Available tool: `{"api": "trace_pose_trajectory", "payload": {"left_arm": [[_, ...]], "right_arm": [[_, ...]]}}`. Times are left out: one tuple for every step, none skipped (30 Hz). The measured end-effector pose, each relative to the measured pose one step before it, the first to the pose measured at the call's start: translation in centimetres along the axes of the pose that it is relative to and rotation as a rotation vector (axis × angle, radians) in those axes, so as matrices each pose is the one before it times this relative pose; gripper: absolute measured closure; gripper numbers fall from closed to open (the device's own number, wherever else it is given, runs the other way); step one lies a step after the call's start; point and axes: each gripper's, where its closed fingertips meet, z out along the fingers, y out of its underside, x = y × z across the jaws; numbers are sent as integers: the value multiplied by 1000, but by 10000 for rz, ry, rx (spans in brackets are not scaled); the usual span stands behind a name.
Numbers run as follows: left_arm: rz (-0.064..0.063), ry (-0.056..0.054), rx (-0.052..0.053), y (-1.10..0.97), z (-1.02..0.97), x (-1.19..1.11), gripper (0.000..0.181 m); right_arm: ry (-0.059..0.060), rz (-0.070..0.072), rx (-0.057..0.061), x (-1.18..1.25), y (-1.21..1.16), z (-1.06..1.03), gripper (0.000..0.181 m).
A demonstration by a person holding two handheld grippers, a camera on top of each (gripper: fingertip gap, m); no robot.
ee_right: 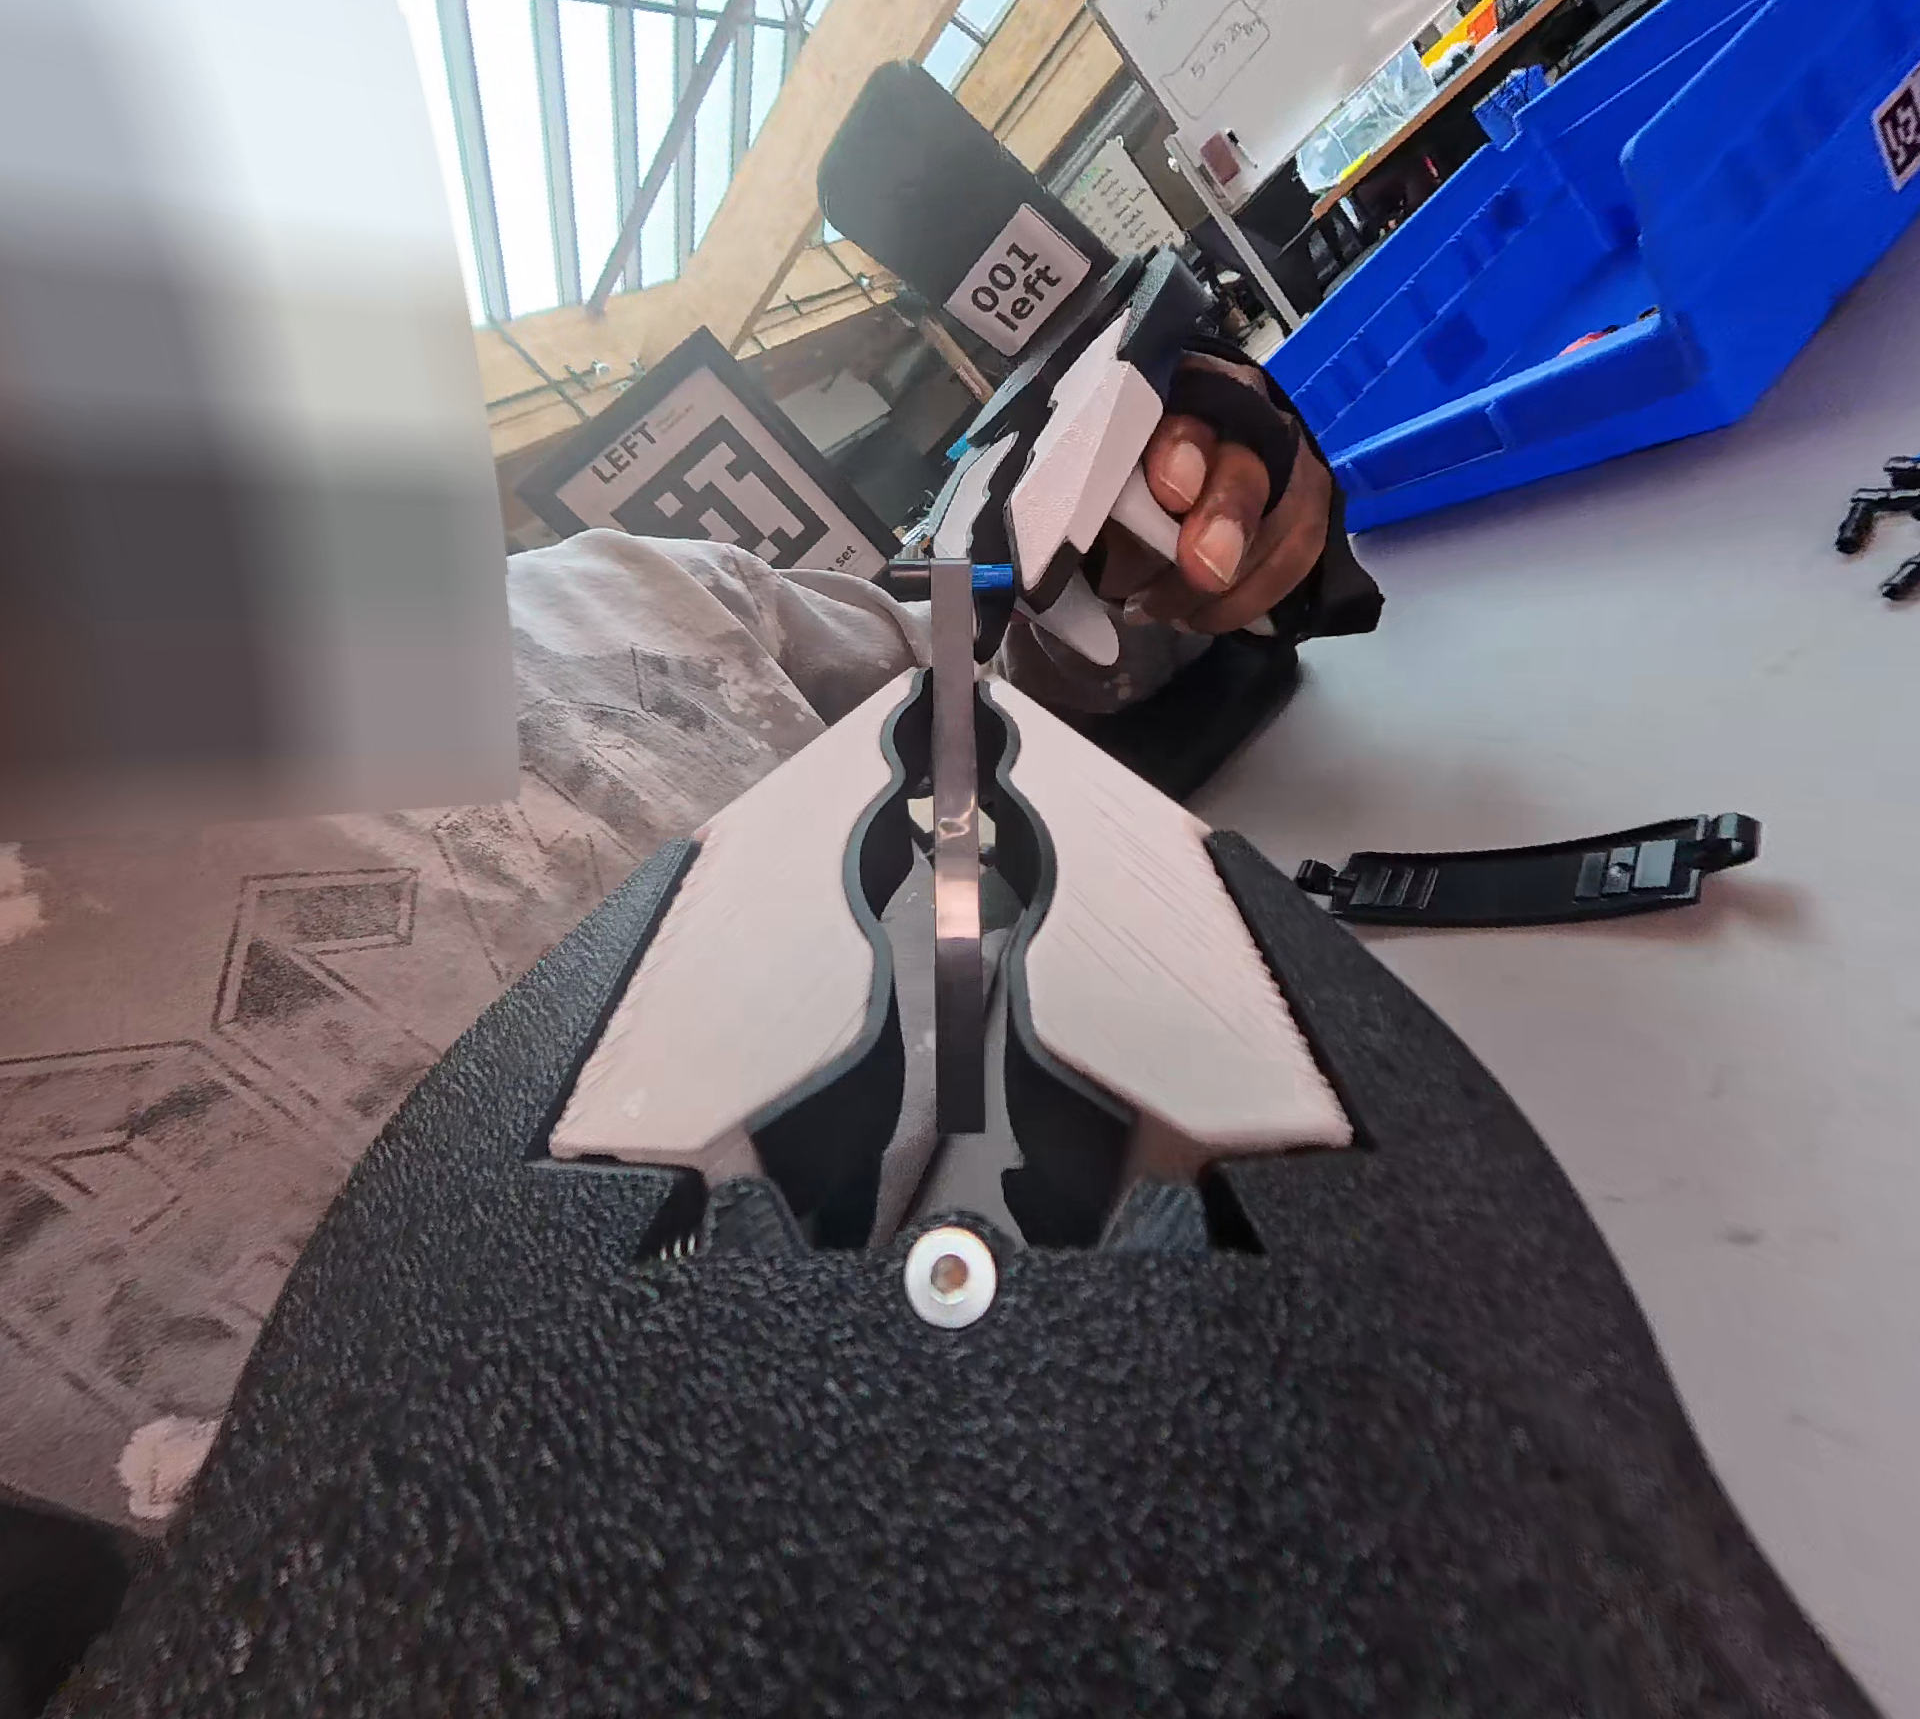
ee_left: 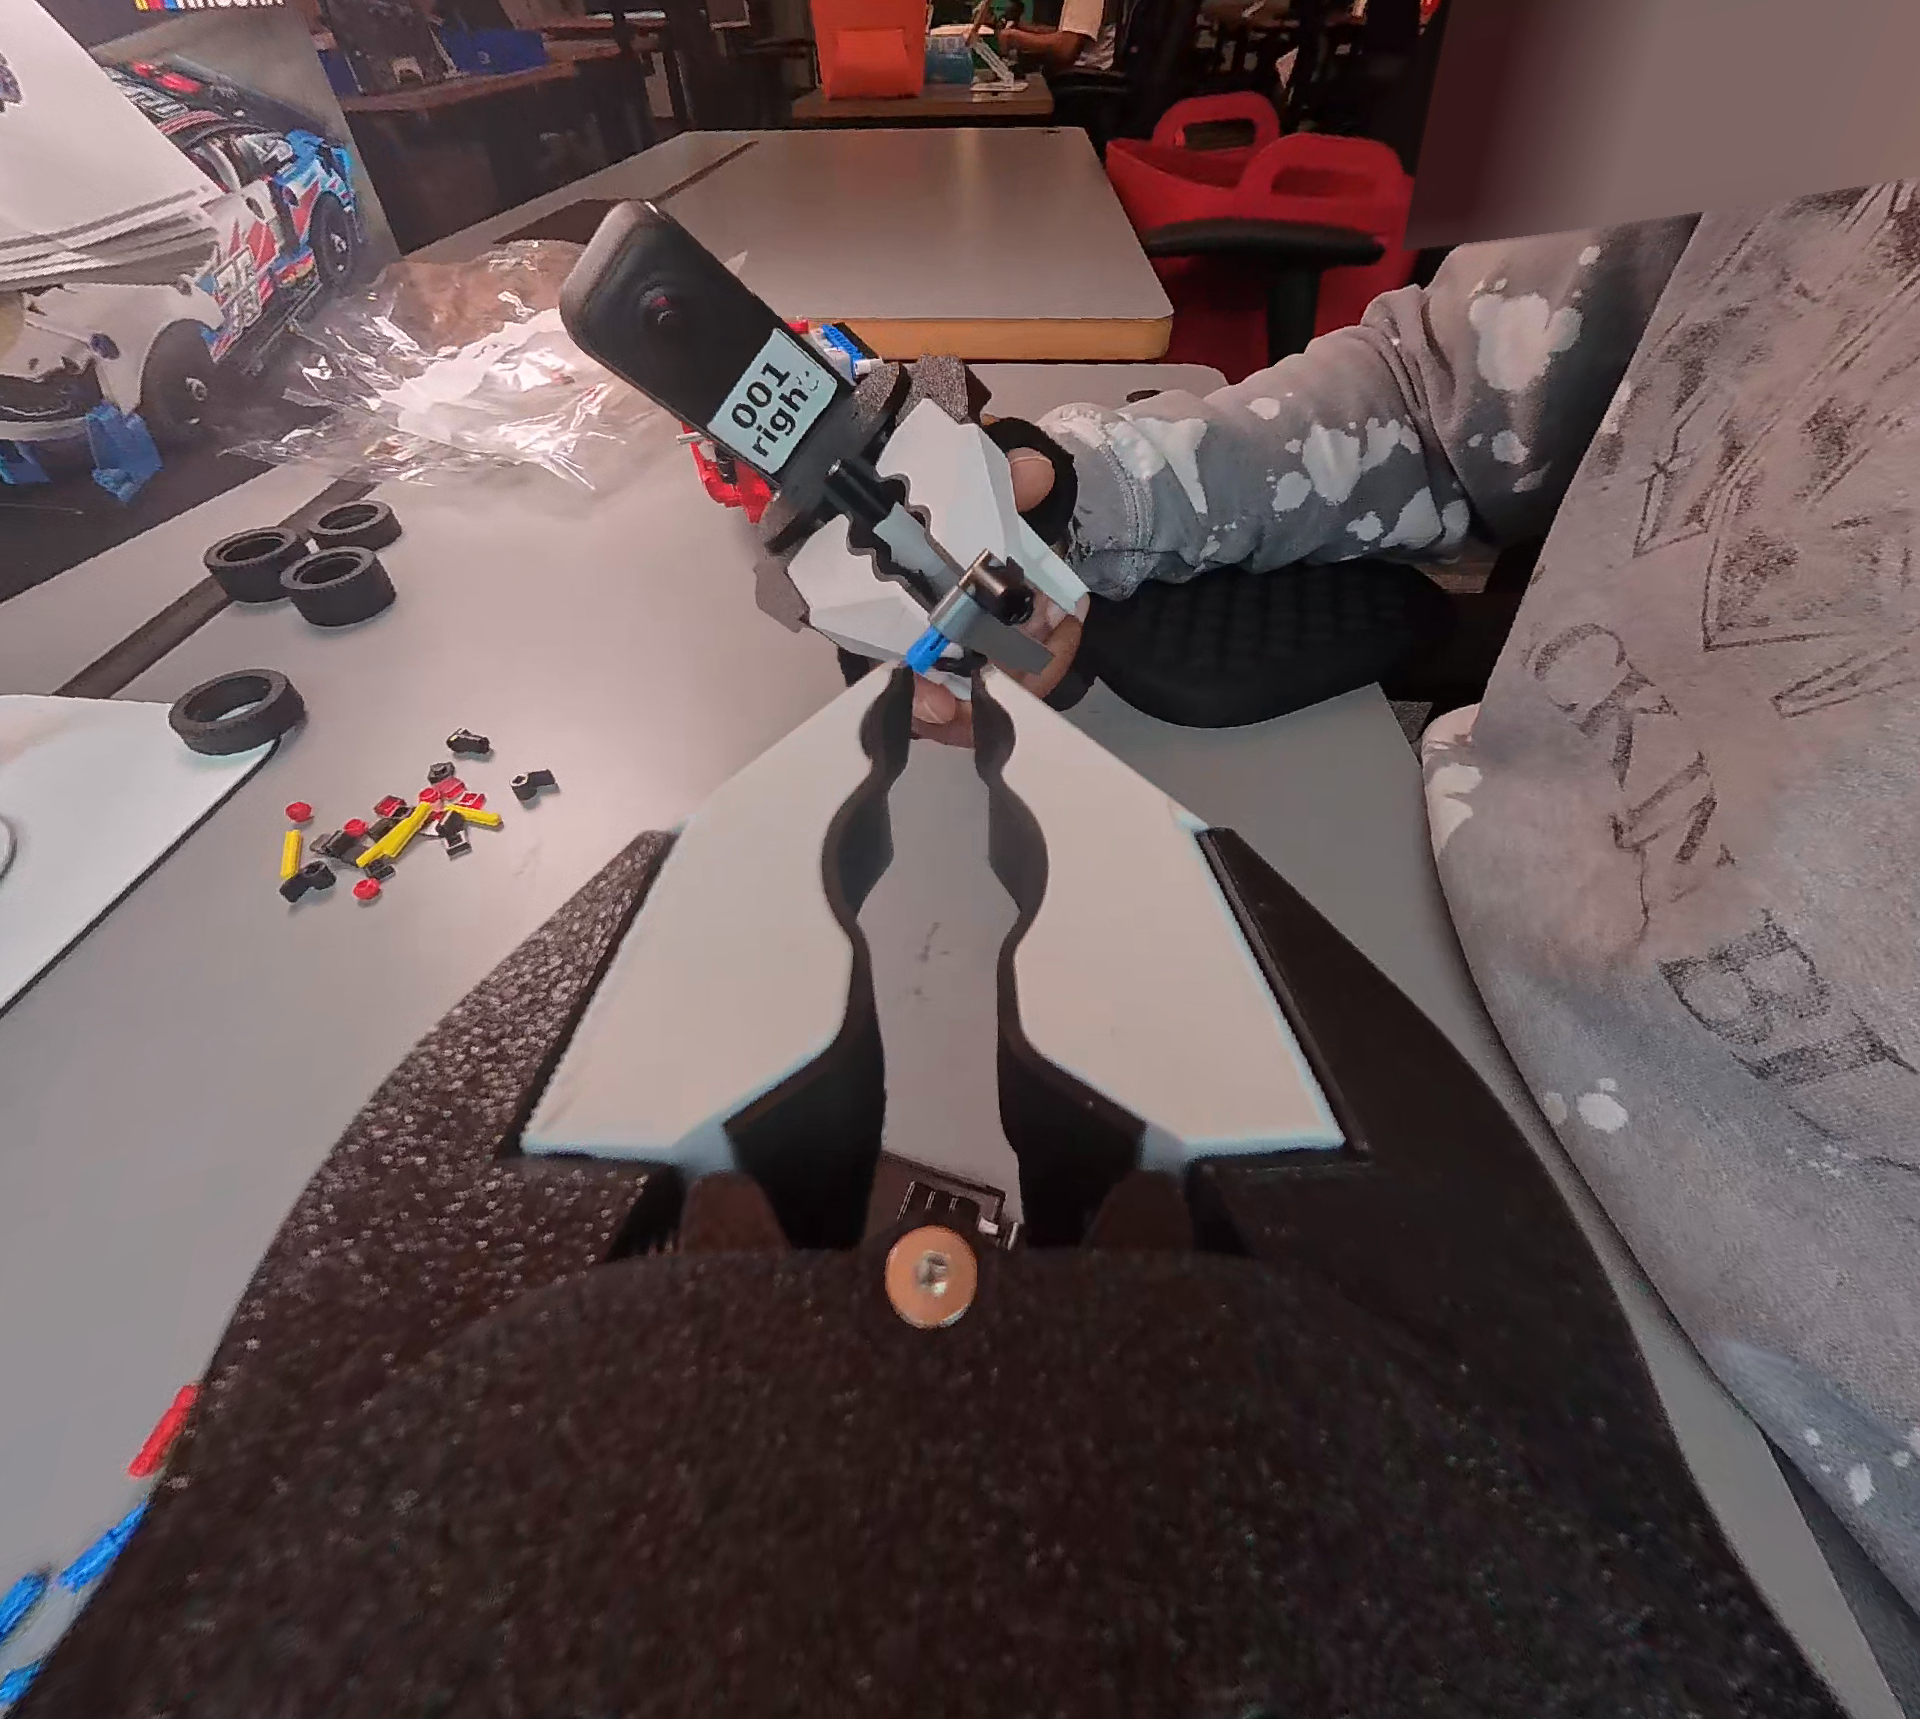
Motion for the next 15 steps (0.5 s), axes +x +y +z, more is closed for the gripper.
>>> {"api": "trace_pose_trajectory", "payload": {"left_arm": [[55, -3, 42, -66, 1, 48, 168], [38, -5, 33, -50, -24, 31, 165], [58, 20, 20, -34, -23, 72, 161], [79, 217, 66, -112, -48, 407, 159], [68, 213, 102, -145, -25, 443, 160], [80, 185, -2, 20, 40, 383, 164], [57, 73, -63, 118, 55, 180, 166], [2, 16, -55, 67, 19, 21, 168], [-84, 23, -86, 109, -12, -54, 170], [-204, -82, -127, 183, -45, -316, 173], [-244, -93, -123, 260, -70, -399, 173], [-251, -195, -137, 367, -46, -590, 174], [-254, -189, -161, 424, 11, -571, 174], [-281, -71, -211, 438, 107, -376, 174], [-302, -15, -256, 485, 192, -247, 175]], "right_arm": [[-164, 183, -87, -142, 221, 23, 174], [-191, 153, -76, -206, 210, 40, 174], [-52, 113, -55, -2, 164, 70, 174], [58, 108, -87, 183, 187, 70, 174], [5, 145, -96, 133, 203, 65, 174], [-87, 177, -14, 5, 93, 37, 174], [-94, 165, -57, -6, 170, 37, 174], [-75, 121, -41, 4, 118, 24, 174], [14, 96, -26, 93, 74, 21, 174], [160, 7, 20, 281, -60, -60, 174], [356, -98, 108, 499, -285, -213, 173], [568, -271, 92, 709, -321, -299, 172], [642, -494, 53, 728, -306, -301, 171], [704, -640, 12, 715, -240, -265, 172], [692, -816, 40, 534, -345, -204, 168]]}}
